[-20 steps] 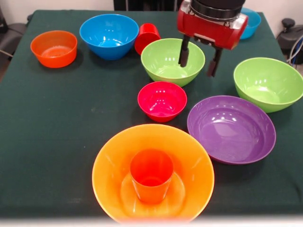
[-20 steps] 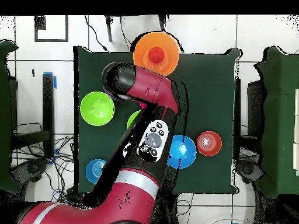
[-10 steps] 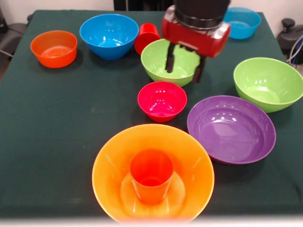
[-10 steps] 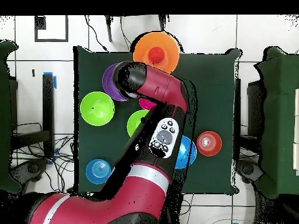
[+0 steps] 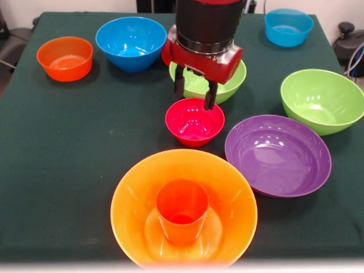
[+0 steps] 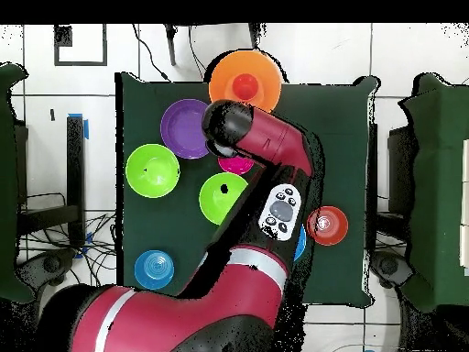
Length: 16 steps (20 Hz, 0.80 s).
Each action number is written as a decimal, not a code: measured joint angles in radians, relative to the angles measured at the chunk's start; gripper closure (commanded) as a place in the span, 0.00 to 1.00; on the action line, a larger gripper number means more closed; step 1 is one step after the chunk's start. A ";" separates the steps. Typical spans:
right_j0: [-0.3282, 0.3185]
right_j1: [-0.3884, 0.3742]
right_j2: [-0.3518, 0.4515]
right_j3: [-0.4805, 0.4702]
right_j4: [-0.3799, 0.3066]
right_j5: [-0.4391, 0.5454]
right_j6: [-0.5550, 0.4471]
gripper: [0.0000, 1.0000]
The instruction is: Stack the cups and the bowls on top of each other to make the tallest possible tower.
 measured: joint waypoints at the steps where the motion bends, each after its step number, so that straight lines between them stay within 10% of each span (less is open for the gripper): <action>1: 0.000 0.004 0.002 -0.002 0.000 0.000 0.000 0.00; 16: 0.026 0.028 0.016 -0.072 0.000 0.000 0.000 0.00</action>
